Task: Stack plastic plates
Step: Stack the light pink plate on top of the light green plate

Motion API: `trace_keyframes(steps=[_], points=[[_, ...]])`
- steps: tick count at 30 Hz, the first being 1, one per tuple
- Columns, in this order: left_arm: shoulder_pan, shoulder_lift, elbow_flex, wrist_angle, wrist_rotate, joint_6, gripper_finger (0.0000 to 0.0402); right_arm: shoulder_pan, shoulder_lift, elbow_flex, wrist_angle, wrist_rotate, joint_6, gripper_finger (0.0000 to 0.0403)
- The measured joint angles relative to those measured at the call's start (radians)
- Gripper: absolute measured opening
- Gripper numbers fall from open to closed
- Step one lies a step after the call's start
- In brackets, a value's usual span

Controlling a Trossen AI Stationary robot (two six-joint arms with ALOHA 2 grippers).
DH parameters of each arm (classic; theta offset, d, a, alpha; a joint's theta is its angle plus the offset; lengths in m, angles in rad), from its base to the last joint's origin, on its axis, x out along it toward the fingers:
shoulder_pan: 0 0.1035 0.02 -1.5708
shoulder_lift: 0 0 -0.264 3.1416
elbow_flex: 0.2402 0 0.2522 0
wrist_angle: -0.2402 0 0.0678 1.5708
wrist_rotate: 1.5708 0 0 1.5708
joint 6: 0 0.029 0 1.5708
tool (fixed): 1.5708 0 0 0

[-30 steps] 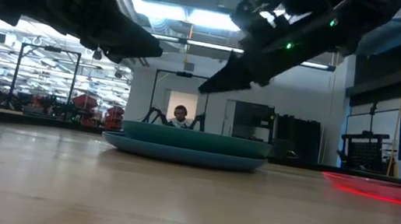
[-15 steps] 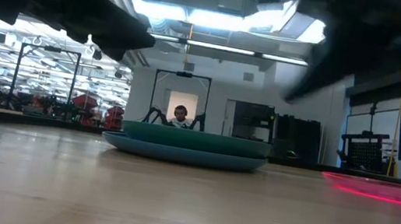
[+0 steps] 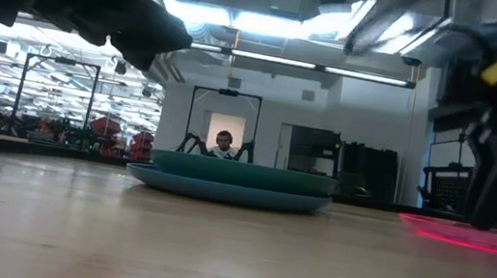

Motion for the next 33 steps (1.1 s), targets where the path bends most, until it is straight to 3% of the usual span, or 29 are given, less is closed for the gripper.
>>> trace_keyframes(steps=[13,26,33], points=[[0.000,0.000,0.000,-0.005,-0.001,0.000,0.0127,-0.001,0.004,-0.085,0.038,0.039,0.014,0.0135],[0.000,0.000,0.000,-0.008,-0.001,-0.001,0.0127,0.000,0.004,-0.095,0.030,0.072,-0.074,0.0013],[0.000,0.000,0.000,-0.008,-0.001,-0.001,0.0127,-0.001,0.005,-0.038,-0.047,0.134,-0.107,0.0011]])
